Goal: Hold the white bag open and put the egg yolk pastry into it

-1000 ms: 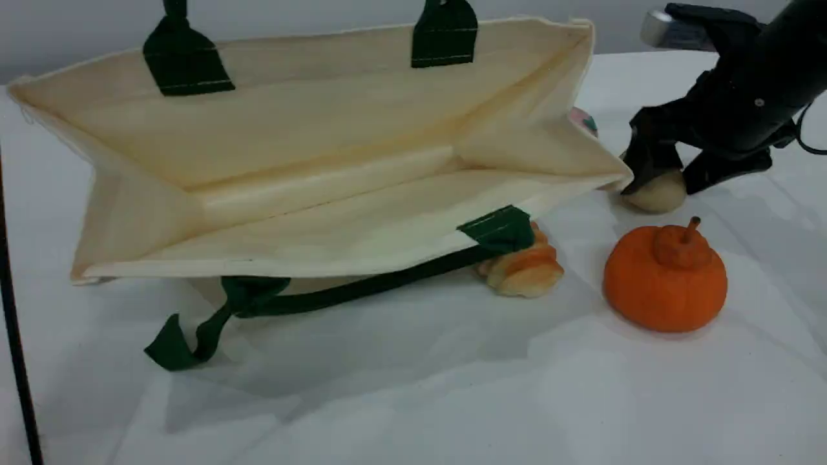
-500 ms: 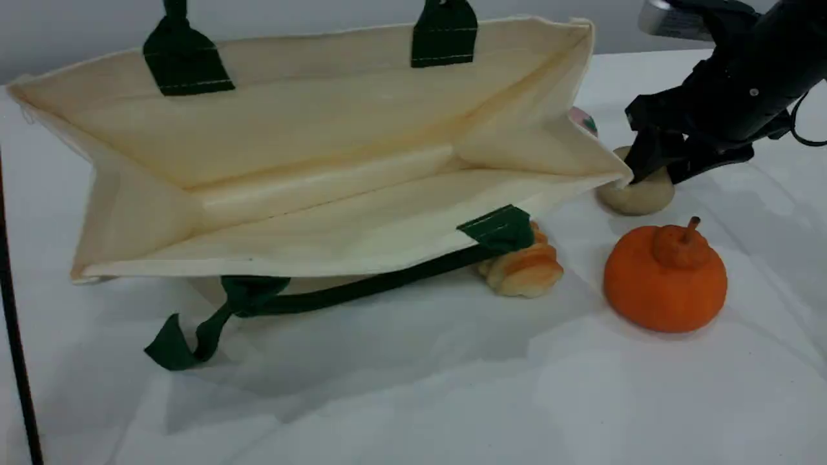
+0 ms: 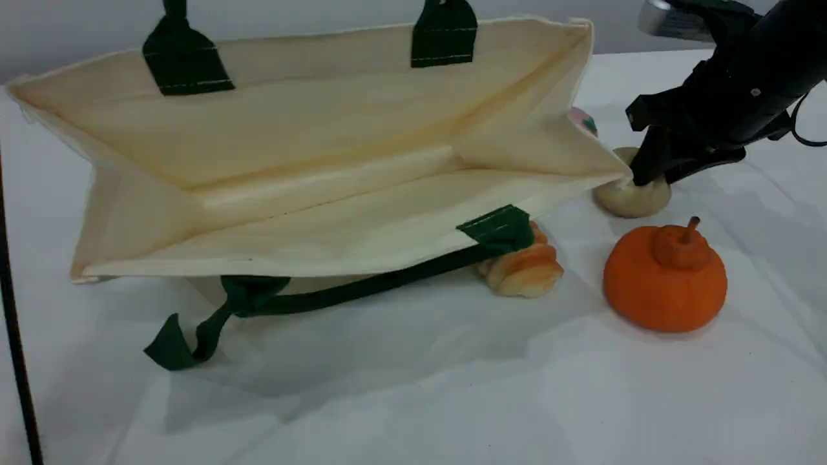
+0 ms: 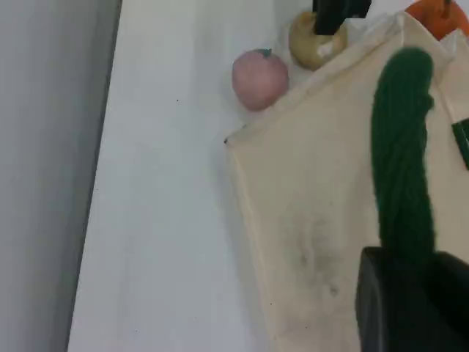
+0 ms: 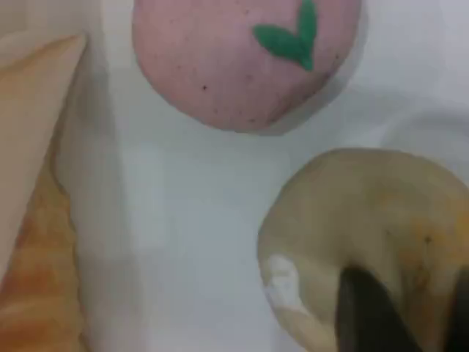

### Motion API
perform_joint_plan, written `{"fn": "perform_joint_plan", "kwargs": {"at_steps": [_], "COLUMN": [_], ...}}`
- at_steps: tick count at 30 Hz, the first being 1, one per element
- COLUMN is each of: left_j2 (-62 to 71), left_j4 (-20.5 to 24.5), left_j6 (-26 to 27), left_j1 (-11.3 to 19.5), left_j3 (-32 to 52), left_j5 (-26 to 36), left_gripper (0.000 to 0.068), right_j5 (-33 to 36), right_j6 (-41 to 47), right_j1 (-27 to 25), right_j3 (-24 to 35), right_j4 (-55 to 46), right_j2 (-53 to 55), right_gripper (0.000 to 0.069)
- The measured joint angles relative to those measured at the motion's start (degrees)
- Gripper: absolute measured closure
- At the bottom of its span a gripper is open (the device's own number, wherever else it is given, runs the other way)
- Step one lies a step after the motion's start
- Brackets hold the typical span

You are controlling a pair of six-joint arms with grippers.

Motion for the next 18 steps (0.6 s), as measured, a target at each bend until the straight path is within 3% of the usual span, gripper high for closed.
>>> {"fn": "perform_joint_plan", "kwargs": {"at_steps": [7, 18], "left_j2": [0.00, 0.00], "left_j4": [0.00, 0.05], "left_j6": [0.00, 0.00], "left_j1": [0.00, 0.00], "left_j3": [0.00, 0.00], "left_j5": [0.00, 0.00], "left_gripper": [0.0584, 0.0584], "right_j5": [-0.05, 0.76], "right_j6": [0.00, 0.13], "right_j1": [0.00, -1.64], "right_j3": [0.00, 0.06], "right_j4": [-1.64, -3.43], "right_j2": [0.00, -3.80], "right_gripper": [0.0649, 0.0661]}}
